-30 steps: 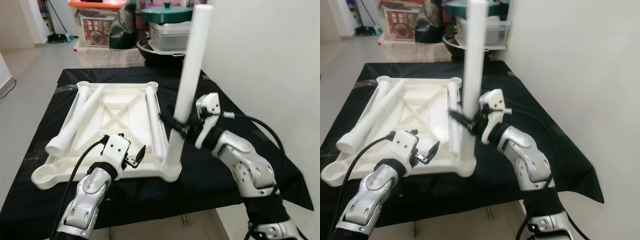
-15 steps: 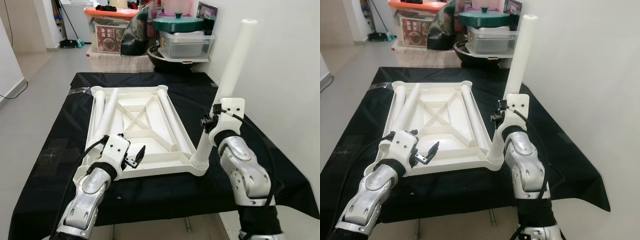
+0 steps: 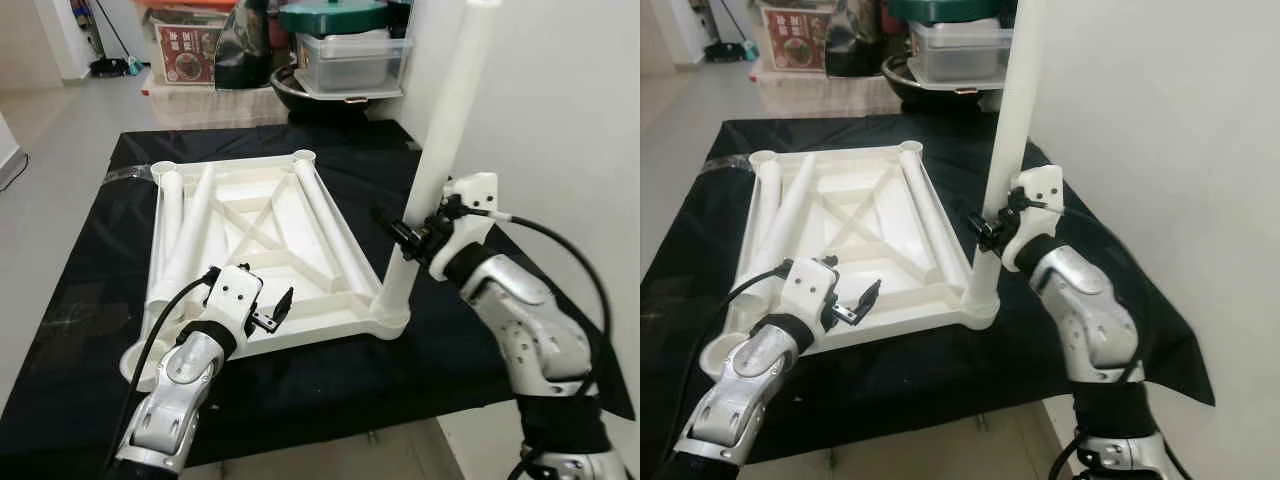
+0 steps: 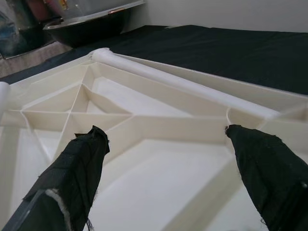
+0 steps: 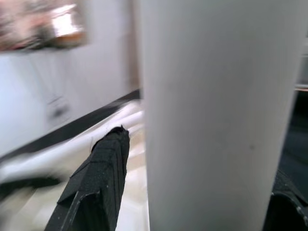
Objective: Building children table
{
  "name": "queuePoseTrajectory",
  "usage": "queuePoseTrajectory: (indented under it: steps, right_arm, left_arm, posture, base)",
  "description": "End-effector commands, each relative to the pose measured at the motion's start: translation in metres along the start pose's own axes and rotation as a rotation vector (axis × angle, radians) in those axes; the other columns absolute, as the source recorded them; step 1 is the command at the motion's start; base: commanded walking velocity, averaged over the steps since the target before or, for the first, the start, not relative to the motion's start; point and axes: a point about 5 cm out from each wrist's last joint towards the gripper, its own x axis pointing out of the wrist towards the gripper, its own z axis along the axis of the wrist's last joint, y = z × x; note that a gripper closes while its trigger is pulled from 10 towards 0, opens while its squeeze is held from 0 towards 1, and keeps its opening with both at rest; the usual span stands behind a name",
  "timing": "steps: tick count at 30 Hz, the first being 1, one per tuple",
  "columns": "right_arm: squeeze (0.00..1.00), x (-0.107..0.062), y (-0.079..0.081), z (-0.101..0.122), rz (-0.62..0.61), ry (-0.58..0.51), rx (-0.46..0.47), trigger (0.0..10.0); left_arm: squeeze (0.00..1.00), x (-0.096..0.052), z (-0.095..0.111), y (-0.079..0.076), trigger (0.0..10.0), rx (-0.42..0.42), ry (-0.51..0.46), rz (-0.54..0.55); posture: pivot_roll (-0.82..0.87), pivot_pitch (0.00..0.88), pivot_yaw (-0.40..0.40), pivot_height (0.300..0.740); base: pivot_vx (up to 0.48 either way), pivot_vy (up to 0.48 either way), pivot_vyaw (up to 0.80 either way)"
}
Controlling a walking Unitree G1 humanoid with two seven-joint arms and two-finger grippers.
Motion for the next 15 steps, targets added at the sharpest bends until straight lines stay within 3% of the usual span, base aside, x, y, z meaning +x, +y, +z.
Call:
queuePoseTrajectory:
  steps: [1, 3, 4, 5, 6, 7, 9, 10, 12, 13, 14, 15]
  right_arm:
    - [0.0, 0.001, 0.023, 0.003, 0.214, 0.004, 0.003, 10.0]
    - [0.0, -0.01, 0.042, -0.006, 0.42, 0.069, -0.024, 10.0]
    - [0.0, -0.011, 0.047, -0.011, 0.464, 0.089, -0.028, 9.5]
    - [0.0, -0.011, 0.051, -0.016, 0.491, 0.102, -0.035, 6.5]
    - [0.0, -0.011, 0.051, -0.016, 0.491, 0.102, -0.035, 6.5]
    - [0.0, -0.011, 0.052, -0.019, 0.517, 0.107, -0.035, 3.5]
    - [0.0, -0.01, 0.052, -0.021, 0.528, 0.108, -0.031, 3.5]
    - [0.0, -0.002, 0.043, -0.024, 0.449, 0.106, -0.021, 0.0]
    - [0.0, 0.003, 0.038, -0.025, 0.382, 0.103, -0.021, 0.0]
    - [0.0, 0.011, 0.025, -0.028, 0.238, 0.111, -0.024, 0.0]
    - [0.0, 0.011, 0.025, -0.028, 0.238, 0.111, -0.024, 0.0]
    - [0.0, 0.014, 0.018, -0.031, 0.153, 0.118, -0.019, 0.0]
  left_arm:
    - [0.0, 0.0, -0.004, 0.0, 10.0, 0.011, 0.012, -0.003]
    - [0.0, 0.0, -0.003, -0.001, 10.0, 0.01, 0.01, -0.001]
    - [0.0, 0.0, -0.003, -0.002, 10.0, 0.009, 0.01, 0.0]
    - [0.0, -0.001, -0.003, -0.002, 10.0, 0.009, 0.011, 0.0]
    - [0.0, -0.001, -0.003, -0.002, 10.0, 0.009, 0.011, 0.0]
    - [0.0, -0.001, -0.003, -0.002, 10.0, 0.01, 0.011, 0.001]
    - [0.0, -0.001, -0.003, -0.001, 10.0, 0.012, 0.012, 0.002]
    - [0.0, -0.002, -0.003, 0.002, 10.0, 0.016, 0.013, 0.006]
    - [0.0, -0.003, -0.003, 0.003, 10.0, 0.017, 0.014, 0.007]
    - [0.0, -0.003, -0.003, 0.004, 10.0, 0.018, 0.014, 0.008]
    - [0.0, -0.003, -0.003, 0.004, 10.0, 0.018, 0.014, 0.008]
    - [0.0, -0.003, -0.003, 0.003, 10.0, 0.018, 0.014, 0.007]
  posture:
    - [0.03, 0.0, -0.091, 0.74]
    - [0.04, 0.0, -0.097, 0.74]
    - [0.04, 0.0, -0.098, 0.74]
    - [0.04, 0.0, -0.098, 0.74]
    - [0.04, 0.0, -0.098, 0.74]
    - [0.05, 0.0, -0.099, 0.74]
    - [0.05, 0.0, -0.099, 0.74]
    - [0.05, 0.0, -0.098, 0.74]
    - [0.05, 0.0, -0.096, 0.74]
    - [0.05, 0.0, -0.095, 0.74]
    - [0.05, 0.0, -0.095, 0.74]
    - [0.05, 0.0, -0.095, 0.74]
  base:
    - [0.0, 0.0, 0.0]
    - [0.0, 0.0, 0.0]
    - [0.0, 0.0, 0.0]
    - [0.0, 0.0, 0.0]
    - [0.0, 0.0, 0.0]
    - [0.0, 0.0, 0.0]
    - [0.0, 0.0, 0.0]
    - [0.0, 0.0, 0.0]
    - [0.0, 0.0, 0.0]
    - [0.0, 0.0, 0.0]
    - [0.0, 0.0, 0.0]
    - [0.0, 0.0, 0.0]
